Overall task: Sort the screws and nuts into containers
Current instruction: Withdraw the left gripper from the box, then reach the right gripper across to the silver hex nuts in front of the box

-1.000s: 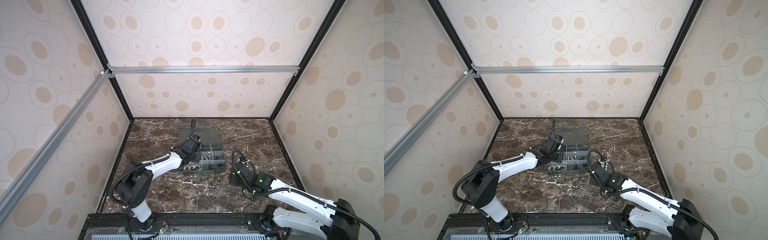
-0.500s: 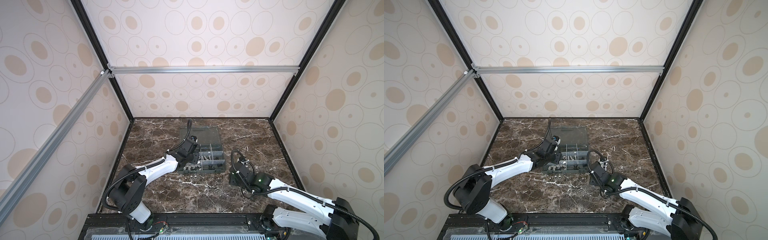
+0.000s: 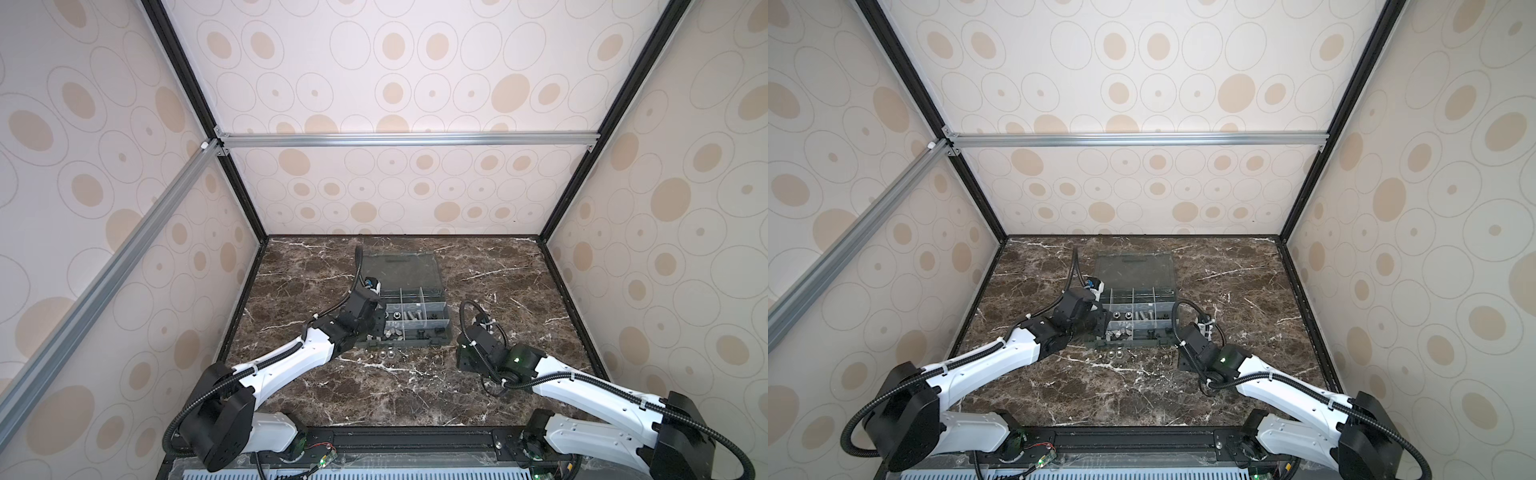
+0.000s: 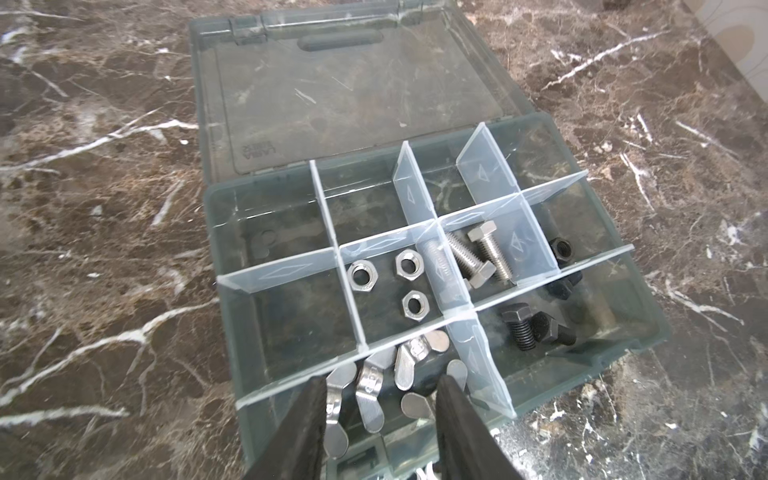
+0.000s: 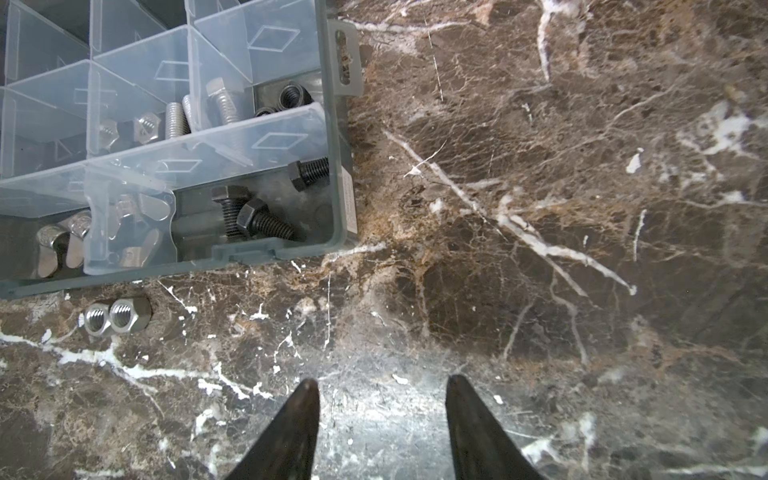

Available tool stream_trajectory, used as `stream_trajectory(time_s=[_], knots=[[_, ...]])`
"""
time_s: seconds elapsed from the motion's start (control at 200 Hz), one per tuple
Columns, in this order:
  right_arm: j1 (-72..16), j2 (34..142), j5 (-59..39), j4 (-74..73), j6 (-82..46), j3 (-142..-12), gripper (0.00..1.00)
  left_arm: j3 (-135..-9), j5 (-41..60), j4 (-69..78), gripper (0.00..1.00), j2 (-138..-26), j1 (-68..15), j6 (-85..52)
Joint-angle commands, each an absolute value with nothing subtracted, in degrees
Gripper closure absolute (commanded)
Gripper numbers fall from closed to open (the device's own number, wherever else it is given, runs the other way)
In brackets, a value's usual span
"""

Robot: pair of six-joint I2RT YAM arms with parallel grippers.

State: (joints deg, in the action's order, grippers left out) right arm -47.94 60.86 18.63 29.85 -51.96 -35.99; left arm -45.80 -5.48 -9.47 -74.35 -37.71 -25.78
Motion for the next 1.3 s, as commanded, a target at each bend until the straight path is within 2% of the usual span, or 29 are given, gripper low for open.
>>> stream_trajectory(time_s=[0.0,0.415,0.755,1.295], knots=[[-48.28,61.43,18.44,29.34,-51.56,-36.97,0.47,-44.00,-7.11,-9.41,0.56,-71.16,-37.14,-28.17],[-49.01,64.94,16.74,28.09,-50.08,-38.84,0.47,-39.05,-8.36,-10.16,0.56,-63.98,-36.87,-31.07],[-51.29,69.83,15.70,25.63,-47.53,-41.10,0.47,-38.17,-8.70,-10.24,0.56,-62.58,-36.72,-31.81],[-57.53,87.82,12.85,21.33,-39.56,-51.69,0.47,-35.33,-9.47,-11.55,0.57,-58.50,-36.49,-32.95]])
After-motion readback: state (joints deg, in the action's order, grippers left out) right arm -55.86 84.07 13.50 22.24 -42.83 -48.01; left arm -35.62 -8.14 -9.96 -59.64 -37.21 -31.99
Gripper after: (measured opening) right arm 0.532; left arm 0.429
